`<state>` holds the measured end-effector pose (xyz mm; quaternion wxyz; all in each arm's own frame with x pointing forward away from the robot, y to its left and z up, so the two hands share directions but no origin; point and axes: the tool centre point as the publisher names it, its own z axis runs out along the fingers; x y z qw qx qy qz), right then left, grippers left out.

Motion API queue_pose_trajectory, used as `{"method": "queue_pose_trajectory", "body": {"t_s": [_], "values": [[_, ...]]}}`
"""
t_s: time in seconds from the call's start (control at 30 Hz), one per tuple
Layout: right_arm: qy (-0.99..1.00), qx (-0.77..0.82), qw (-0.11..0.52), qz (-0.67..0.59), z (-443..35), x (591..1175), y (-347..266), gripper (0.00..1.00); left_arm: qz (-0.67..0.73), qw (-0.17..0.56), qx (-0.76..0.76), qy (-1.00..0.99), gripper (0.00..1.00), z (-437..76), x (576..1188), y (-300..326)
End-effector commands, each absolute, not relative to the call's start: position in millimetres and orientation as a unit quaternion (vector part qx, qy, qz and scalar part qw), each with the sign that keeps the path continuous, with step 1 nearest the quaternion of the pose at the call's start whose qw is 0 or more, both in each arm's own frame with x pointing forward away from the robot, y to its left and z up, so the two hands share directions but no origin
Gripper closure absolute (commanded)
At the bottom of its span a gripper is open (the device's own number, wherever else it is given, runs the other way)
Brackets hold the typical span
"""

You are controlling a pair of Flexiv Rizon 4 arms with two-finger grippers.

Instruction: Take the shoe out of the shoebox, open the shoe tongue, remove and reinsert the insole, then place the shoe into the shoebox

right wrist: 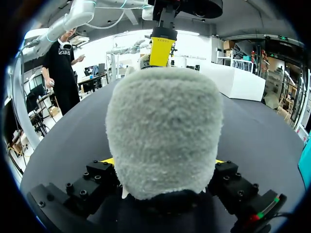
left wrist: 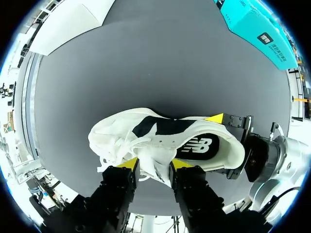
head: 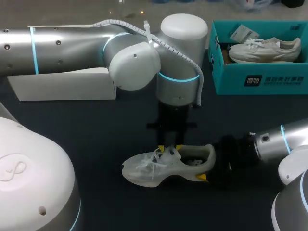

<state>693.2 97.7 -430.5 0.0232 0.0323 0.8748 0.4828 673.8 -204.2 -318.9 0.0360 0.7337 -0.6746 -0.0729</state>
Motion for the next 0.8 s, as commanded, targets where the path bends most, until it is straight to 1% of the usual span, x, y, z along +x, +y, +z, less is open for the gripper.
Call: {"method": "queue_pose_trajectory", "body": {"t_s": [0.03,0.43,0.63,0.8], "values": [[0.876,0.033,0.024,0.481,-433.9,691.8,100.8,1.0,-0.028,0.068,0.739,-0.67,1.0,-310.1,666.9,-187.7],[0.876,0.033,0.024,0.481,-433.9,691.8,100.8,1.0,0.064,0.127,0.725,-0.674,1.0,-298.9,663.3,-157.5],[0.876,0.033,0.024,0.481,-433.9,691.8,100.8,1.0,0.074,0.123,0.74,-0.658,1.0,-299.0,662.2,-137.8],[0.876,0.033,0.024,0.481,-433.9,691.8,100.8,1.0,0.058,0.118,0.764,-0.632,1.0,-309.5,661.2,-116.1]]}}
